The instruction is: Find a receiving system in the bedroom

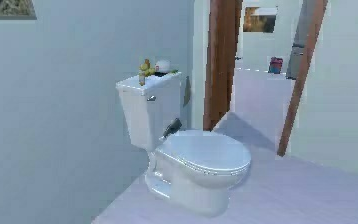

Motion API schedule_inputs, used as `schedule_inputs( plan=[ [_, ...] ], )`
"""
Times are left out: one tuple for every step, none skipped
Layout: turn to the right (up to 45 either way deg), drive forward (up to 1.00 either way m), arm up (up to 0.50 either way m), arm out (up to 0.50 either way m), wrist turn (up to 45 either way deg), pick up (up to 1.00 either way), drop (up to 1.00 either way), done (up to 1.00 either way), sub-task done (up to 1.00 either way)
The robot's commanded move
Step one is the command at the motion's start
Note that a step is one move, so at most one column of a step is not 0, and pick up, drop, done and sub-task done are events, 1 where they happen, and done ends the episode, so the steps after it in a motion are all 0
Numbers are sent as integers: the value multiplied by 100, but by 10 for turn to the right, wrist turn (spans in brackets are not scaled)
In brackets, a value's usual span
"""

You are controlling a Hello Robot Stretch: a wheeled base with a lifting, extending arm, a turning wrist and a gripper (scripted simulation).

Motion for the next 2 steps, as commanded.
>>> schedule_inputs(
  plan=[
    [-450,0,0,0,0,0,0,0,0],
    [-450,0,0,0,0,0,0,0,0]
  ],
)
